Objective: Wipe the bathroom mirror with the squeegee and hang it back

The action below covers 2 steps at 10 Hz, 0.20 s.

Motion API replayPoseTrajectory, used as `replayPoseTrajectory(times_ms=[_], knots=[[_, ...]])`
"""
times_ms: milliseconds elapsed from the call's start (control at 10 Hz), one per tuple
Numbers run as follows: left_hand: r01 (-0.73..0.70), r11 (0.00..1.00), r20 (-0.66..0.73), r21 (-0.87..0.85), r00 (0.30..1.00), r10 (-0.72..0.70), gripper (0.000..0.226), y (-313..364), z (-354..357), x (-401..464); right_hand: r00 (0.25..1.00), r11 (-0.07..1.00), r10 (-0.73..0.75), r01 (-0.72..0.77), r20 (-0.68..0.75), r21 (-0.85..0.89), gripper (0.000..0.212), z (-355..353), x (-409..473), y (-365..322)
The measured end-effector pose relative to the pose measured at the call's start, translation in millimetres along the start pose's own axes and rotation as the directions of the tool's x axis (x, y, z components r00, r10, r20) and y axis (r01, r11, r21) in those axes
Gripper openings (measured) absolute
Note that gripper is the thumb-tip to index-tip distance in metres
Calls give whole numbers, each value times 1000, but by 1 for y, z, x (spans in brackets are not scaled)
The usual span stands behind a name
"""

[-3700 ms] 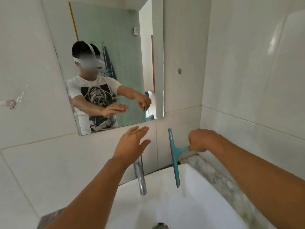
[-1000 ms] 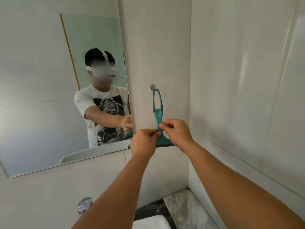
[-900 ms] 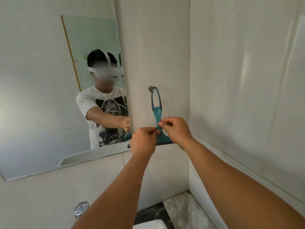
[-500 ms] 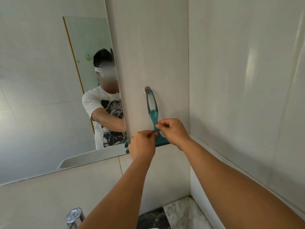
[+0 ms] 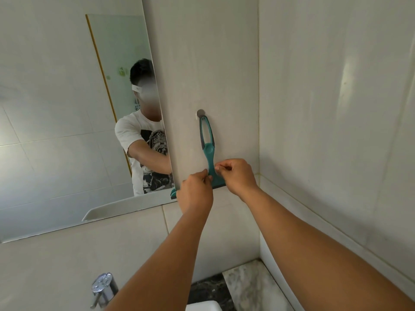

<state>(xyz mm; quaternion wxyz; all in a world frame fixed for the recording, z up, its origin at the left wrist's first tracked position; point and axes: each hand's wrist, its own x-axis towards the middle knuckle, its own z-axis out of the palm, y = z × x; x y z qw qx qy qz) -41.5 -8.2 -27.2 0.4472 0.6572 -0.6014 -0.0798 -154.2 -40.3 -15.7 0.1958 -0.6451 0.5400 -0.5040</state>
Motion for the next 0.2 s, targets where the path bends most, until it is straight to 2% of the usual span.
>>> replayPoseTrajectory(times_ms=[100, 200], knots=[[-61, 998, -32, -3, 998, 60, 27, -3, -12, -13, 1000, 1000, -9, 9, -16, -29, 25, 0, -13, 0], [-61, 998, -66, 6, 996, 62, 29, -13, -23, -25, 1000, 999, 12, -12, -4, -40, 28, 5, -28, -3]])
